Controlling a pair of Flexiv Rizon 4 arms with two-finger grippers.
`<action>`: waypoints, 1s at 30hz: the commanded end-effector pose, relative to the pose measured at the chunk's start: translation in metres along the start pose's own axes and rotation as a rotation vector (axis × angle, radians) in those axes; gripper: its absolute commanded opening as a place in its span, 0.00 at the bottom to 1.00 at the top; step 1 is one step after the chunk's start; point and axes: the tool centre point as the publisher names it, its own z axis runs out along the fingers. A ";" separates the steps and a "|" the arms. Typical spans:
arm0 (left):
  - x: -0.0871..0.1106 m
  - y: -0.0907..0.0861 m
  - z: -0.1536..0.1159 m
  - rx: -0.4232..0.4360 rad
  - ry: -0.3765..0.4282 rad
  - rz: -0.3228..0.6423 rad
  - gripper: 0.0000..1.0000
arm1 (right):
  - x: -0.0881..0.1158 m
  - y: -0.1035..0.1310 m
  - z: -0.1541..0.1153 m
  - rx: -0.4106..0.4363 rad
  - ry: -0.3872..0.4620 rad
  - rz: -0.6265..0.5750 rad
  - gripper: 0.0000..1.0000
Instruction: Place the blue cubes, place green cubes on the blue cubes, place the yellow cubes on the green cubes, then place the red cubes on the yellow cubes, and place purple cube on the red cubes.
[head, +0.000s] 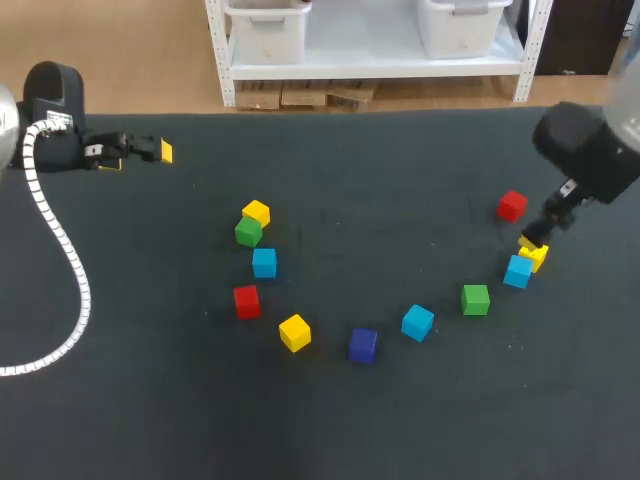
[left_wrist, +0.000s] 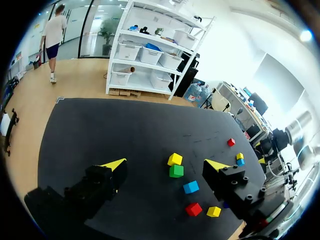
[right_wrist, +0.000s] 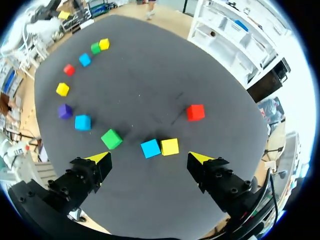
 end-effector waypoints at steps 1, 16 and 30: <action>0.001 0.002 0.000 0.012 -0.007 0.002 1.00 | -0.001 0.004 0.005 0.008 0.033 -0.035 1.00; 0.001 0.002 0.000 0.012 -0.007 0.002 1.00 | 0.007 0.022 0.042 -0.083 0.143 -0.150 1.00; 0.001 0.002 0.000 0.012 -0.007 0.002 1.00 | 0.002 0.022 0.068 -0.185 0.175 -0.098 0.95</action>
